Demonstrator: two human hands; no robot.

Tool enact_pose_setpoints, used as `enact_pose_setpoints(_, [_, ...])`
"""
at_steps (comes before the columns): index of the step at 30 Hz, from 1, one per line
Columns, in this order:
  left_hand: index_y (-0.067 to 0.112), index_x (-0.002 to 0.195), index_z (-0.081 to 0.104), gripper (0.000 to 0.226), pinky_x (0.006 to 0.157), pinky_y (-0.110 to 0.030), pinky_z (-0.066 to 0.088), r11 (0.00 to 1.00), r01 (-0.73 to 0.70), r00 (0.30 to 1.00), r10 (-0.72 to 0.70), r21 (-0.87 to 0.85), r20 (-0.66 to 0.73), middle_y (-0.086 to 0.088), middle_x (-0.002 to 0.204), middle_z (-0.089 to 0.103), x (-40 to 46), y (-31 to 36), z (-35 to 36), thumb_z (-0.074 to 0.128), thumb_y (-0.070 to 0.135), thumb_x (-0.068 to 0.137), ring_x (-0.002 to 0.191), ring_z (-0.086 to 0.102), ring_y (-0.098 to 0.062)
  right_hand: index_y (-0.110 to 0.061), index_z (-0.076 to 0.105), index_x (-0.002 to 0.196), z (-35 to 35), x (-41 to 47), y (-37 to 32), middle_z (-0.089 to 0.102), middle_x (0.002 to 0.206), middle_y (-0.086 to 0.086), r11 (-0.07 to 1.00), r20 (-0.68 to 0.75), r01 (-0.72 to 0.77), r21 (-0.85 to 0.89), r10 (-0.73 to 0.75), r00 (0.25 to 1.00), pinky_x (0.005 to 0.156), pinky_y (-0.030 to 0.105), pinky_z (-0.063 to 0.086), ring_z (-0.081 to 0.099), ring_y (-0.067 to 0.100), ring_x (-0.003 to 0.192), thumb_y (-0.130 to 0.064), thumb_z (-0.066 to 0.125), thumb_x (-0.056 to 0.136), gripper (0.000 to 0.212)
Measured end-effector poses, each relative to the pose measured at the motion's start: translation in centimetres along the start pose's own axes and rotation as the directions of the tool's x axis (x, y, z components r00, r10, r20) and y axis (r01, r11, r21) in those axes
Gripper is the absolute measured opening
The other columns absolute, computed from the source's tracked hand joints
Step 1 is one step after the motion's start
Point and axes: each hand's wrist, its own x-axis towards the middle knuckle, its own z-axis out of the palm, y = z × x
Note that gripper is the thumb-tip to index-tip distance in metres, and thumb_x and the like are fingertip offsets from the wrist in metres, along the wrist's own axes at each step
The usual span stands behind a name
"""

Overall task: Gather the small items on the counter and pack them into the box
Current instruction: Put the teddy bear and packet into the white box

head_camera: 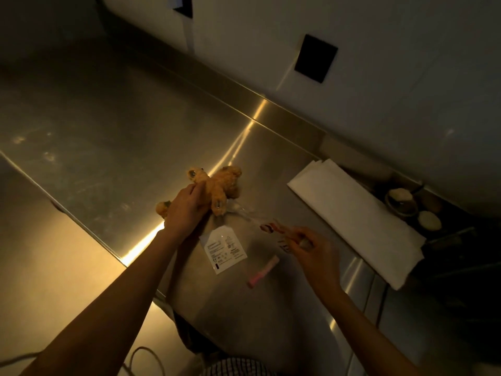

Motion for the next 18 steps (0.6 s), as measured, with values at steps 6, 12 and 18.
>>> enact_pose_setpoints(6, [0.015, 0.133, 0.051, 0.059, 0.079, -0.040, 0.047, 0.998, 0.060, 0.998, -0.060, -0.003, 0.009, -0.010, 0.117, 0.061, -1.3, -1.4, -1.1, 0.072, 0.035, 0.082, 0.102, 0.057, -0.030, -0.032, 0.070, 0.090, 0.3, -0.6, -0.4, 0.068, 0.078, -0.013, 0.999, 0.000, -0.012, 0.047, 0.012, 1.000, 0.071, 0.038, 0.054, 0.064, 0.006, 0.075, -0.029, 0.074, 0.076, 0.015])
enact_pose_setpoints(12, [0.015, 0.121, 0.060, 0.044, 0.069, -0.035, 0.045, 0.999, 0.051, 0.997, -0.050, 0.008, -0.057, -0.008, 0.104, 0.066, -3.0, -1.8, -2.0, 0.073, 0.031, 0.082, 0.088, 0.060, -0.026, -0.024, 0.071, 0.096, 0.4, -1.1, -1.4, 0.067, 0.081, -0.012, 0.999, -0.014, 0.036, 0.040, -0.035, 0.999, 0.071, 0.036, 0.054, 0.064, 0.008, 0.076, -0.022, 0.075, 0.076, 0.020])
enact_pose_setpoints(18, [0.017, 0.119, 0.062, 0.041, 0.067, -0.034, 0.047, 0.996, 0.068, 0.985, -0.077, -0.059, -0.154, -0.004, 0.099, 0.068, -3.9, -0.7, -2.5, 0.070, 0.037, 0.084, 0.083, 0.061, -0.022, -0.028, 0.071, 0.095, 0.1, -1.6, -1.9, 0.064, 0.078, -0.017, 0.999, -0.036, 0.025, 0.031, -0.024, 0.999, 0.069, 0.025, 0.048, 0.061, 0.004, 0.075, -0.025, 0.074, 0.078, 0.017])
